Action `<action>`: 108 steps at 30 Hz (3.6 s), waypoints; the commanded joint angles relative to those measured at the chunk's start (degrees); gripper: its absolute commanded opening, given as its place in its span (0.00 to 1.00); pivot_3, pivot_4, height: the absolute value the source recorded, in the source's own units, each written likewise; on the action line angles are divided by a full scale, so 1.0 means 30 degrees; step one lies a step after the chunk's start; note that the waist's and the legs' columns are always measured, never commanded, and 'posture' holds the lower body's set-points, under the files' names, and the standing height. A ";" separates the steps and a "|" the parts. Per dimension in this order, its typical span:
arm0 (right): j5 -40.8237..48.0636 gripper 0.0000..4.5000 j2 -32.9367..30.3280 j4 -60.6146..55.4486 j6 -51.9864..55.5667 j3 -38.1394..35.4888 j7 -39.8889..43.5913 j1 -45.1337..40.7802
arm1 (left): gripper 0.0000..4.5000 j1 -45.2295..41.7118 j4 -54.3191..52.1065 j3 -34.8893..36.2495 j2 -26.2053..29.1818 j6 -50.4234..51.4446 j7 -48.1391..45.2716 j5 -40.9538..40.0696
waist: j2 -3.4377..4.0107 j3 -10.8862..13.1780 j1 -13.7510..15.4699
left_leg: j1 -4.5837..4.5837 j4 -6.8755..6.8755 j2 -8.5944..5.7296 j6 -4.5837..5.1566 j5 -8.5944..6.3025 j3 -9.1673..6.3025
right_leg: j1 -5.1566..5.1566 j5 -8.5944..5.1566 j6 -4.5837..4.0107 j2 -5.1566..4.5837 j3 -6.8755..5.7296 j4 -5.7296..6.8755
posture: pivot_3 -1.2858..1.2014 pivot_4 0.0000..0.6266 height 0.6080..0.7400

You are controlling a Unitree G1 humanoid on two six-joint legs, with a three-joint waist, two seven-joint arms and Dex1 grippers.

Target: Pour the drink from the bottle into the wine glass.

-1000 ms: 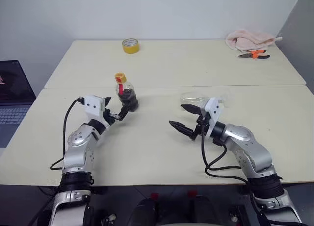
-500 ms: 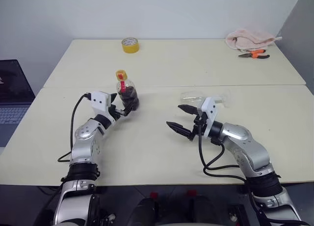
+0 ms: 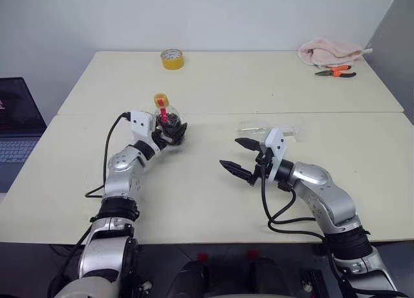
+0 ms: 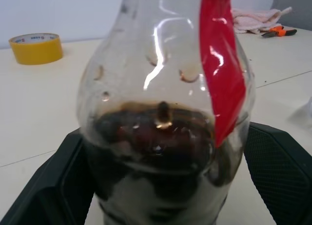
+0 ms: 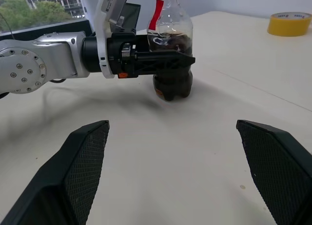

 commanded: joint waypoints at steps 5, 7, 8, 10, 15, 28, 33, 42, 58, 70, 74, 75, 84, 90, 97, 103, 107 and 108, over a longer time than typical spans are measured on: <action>-0.0164 1.00 0.0074 -0.0844 -0.0228 -0.0242 -0.0314 -0.0037 | 0.81 -0.0637 0.0783 -0.0140 -0.0137 -0.1205 -0.0417 0.0209 | -0.0008 0.0004 0.0009 | -0.0004 0.0006 -0.0009 0.0000 0.0000 -0.0001 | 0.0000 0.0000 0.0001 -0.0005 0.0000 0.0002 | 0.52 0.24 1.00; -0.0181 1.00 0.0113 -0.0852 -0.0253 -0.0289 -0.0407 -0.0064 | 0.67 -0.0588 0.0826 -0.0101 -0.0105 -0.1285 -0.0433 0.0194 | -0.0009 0.0004 0.0009 | -0.0004 0.0007 -0.0008 0.0000 0.0000 -0.0003 | 0.0000 0.0000 0.0000 -0.0005 0.0001 0.0004 | 0.52 0.24 1.00; -0.0187 1.00 0.0133 -0.0833 -0.0271 -0.0315 -0.0447 -0.0091 | 0.63 -0.0577 0.0847 -0.0084 -0.0091 -0.1307 -0.0441 0.0192 | -0.0010 0.0004 0.0008 | -0.0003 0.0007 -0.0007 0.0001 0.0000 -0.0002 | 0.0000 0.0000 0.0000 -0.0005 0.0001 0.0005 | 0.52 0.24 1.00; -0.0131 1.00 0.0143 -0.0876 -0.0250 -0.0400 -0.0491 -0.0171 | 0.56 -0.0494 0.0781 -0.0024 -0.0064 -0.1320 -0.0463 0.0154 | -0.0012 0.0005 0.0007 | -0.0003 0.0007 -0.0008 0.0000 0.0000 -0.0002 | 0.0000 0.0000 0.0000 -0.0005 0.0001 0.0006 | 0.52 0.24 1.00; 0.0938 1.00 0.0693 -0.1267 0.0528 -0.1465 -0.1176 -0.1538 | 0.49 -0.0121 -0.0846 -0.0049 -0.0399 -0.0521 -0.0344 -0.0237 | -0.0017 0.0010 -0.0007 | -0.0008 0.0009 -0.0007 0.0000 0.0000 -0.0001 | -0.0007 0.0000 0.0000 -0.0004 0.0002 0.0009 | 0.52 0.24 1.00; -0.2056 1.00 0.2065 -0.1482 0.5234 -0.1103 -0.5986 -0.6004 | 0.47 0.3924 -0.8502 -0.3111 -0.3702 0.1728 0.3176 0.1787 | -0.0027 0.0002 -0.0002 | -0.0027 0.0004 -0.0005 -0.0002 0.0001 0.0009 | -0.0037 0.0000 -0.0001 -0.0008 0.0028 0.0039 | 0.52 0.24 1.00; -0.1147 1.00 0.2530 -0.2373 0.7548 -0.1101 -0.5937 -0.6782 | 0.46 0.4852 -1.0533 -0.3932 -0.4509 0.2833 0.4373 0.2346 | -0.0027 0.0003 0.0008 | -0.0027 0.0007 -0.0008 -0.0002 0.0001 0.0010 | -0.0038 0.0000 -0.0001 -0.0008 0.0032 0.0040 | 0.52 0.24 1.00; -0.0135 1.00 0.2637 -0.2846 1.0364 -0.0975 -0.5883 -0.7841 | 0.46 0.5084 -1.1477 -0.4919 -0.5044 0.4069 0.4952 0.2699 | -0.0027 0.0002 0.0031 | -0.0028 0.0007 -0.0014 -0.0001 0.0001 0.0012 | -0.0034 0.0000 -0.0001 -0.0010 0.0029 0.0038 | 0.52 0.24 1.00; -0.0339 1.00 0.2906 -0.2543 1.1224 -0.0874 -0.6331 -0.8057 | 0.46 0.5193 -1.1524 -0.5686 -0.5114 0.4068 0.4928 0.3178 | -0.0027 0.0002 0.0041 | -0.0028 0.0007 -0.0015 -0.0001 0.0001 0.0013 | -0.0033 0.0000 -0.0001 -0.0012 0.0029 0.0039 | 0.52 0.24 1.00; -0.0638 1.00 0.3199 -0.1850 1.1068 -0.0573 -0.6651 -0.7934 | 0.44 0.5296 -1.1712 -0.5859 -0.5264 0.4169 0.4895 0.3150 | -0.0027 0.0003 0.0048 | -0.0028 0.0006 -0.0017 -0.0001 0.0001 0.0014 | -0.0034 0.0000 -0.0001 -0.0012 0.0030 0.0037 | 0.52 0.24 1.00; -0.0654 0.78 0.3235 -0.1774 1.1025 -0.0538 -0.6680 -0.8021 | 0.44 0.5300 -1.1691 -0.5884 -0.5309 0.4139 0.4904 0.3144 | -0.0027 0.0002 0.0048 | -0.0028 0.0006 -0.0016 -0.0001 0.0001 0.0014 | -0.0034 0.0000 -0.0001 -0.0012 0.0030 0.0037 | 0.52 0.24 1.00; -0.0652 0.70 0.3239 -0.1773 1.1019 -0.0531 -0.6677 -0.8055 | 0.44 0.5305 -1.1690 -0.5884 -0.5312 0.4136 0.4901 0.3144 | -0.0027 0.0002 0.0047 | -0.0028 0.0006 -0.0016 -0.0001 0.0001 0.0012 | -0.0034 0.0000 -0.0001 -0.0012 0.0029 0.0036 | 0.52 0.24 1.00; -0.0557 0.46 0.3266 -0.1683 1.0949 -0.0631 -0.6592 -0.8402 | 0.44 0.5186 -1.1513 -0.5749 -0.5281 0.4148 0.4914 0.3142 | -0.0027 0.0002 0.0041 | -0.0028 0.0004 -0.0016 -0.0002 0.0001 0.0014 | -0.0034 0.0000 -0.0001 -0.0011 0.0030 0.0033 | 0.52 0.24 1.00; -0.0120 0.46 0.3600 -0.1668 1.1141 -0.1117 -0.6564 -0.8506 | 0.44 0.5153 -1.1431 -0.5664 -0.5203 0.4167 0.4897 0.3123 | -0.0026 0.0002 0.0039 | -0.0028 0.0004 -0.0015 -0.0001 0.0001 0.0015 | -0.0035 0.0000 -0.0001 -0.0011 0.0031 0.0034 | 0.52 0.24 1.00; 0.0116 0.46 0.3818 -0.1647 1.1425 -0.1447 -0.6532 -0.8606 | 0.43 0.5182 -1.1403 -0.5655 -0.5247 0.4139 0.4942 0.3127 | -0.0027 0.0002 0.0039 | -0.0028 0.0004 -0.0016 -0.0001 0.0001 0.0015 | -0.0036 0.0000 -0.0001 -0.0011 0.0031 0.0034 | 0.52 0.24 1.00; 0.0148 0.46 0.3820 -0.1564 1.1499 -0.1456 -0.6552 -0.8601 | 0.43 0.5205 -1.1372 -0.5629 -0.5260 0.4096 0.4976 0.3126 | -0.0026 0.0003 0.0035 | -0.0028 0.0003 -0.0014 -0.0001 0.0001 0.0015 | -0.0036 0.0000 -0.0001 -0.0011 0.0031 0.0034 | 0.52 0.24 1.00; 0.0054 0.33 0.3687 -0.1427 1.1431 -0.1368 -0.6523 -0.8628 | 0.43 0.5246 -1.1398 -0.5636 -0.5271 0.4125 0.5010 0.3145 | -0.0026 0.0003 0.0035 | -0.0028 0.0003 -0.0015 -0.0001 0.0001 0.0016 | -0.0036 0.0000 -0.0001 -0.0010 0.0031 0.0034 | 0.52 0.24 1.00; 0.0050 0.28 0.3693 -0.1414 1.1423 -0.1368 -0.6534 -0.8633 | 0.43 0.5252 -1.1403 -0.5636 -0.5271 0.4131 0.5015 0.3147 | -0.0026 0.0003 0.0033 | -0.0028 0.0003 -0.0014 -0.0001 0.0001 0.0016 | -0.0036 0.0000 -0.0001 -0.0011 0.0032 0.0033 | 0.52 0.24 1.00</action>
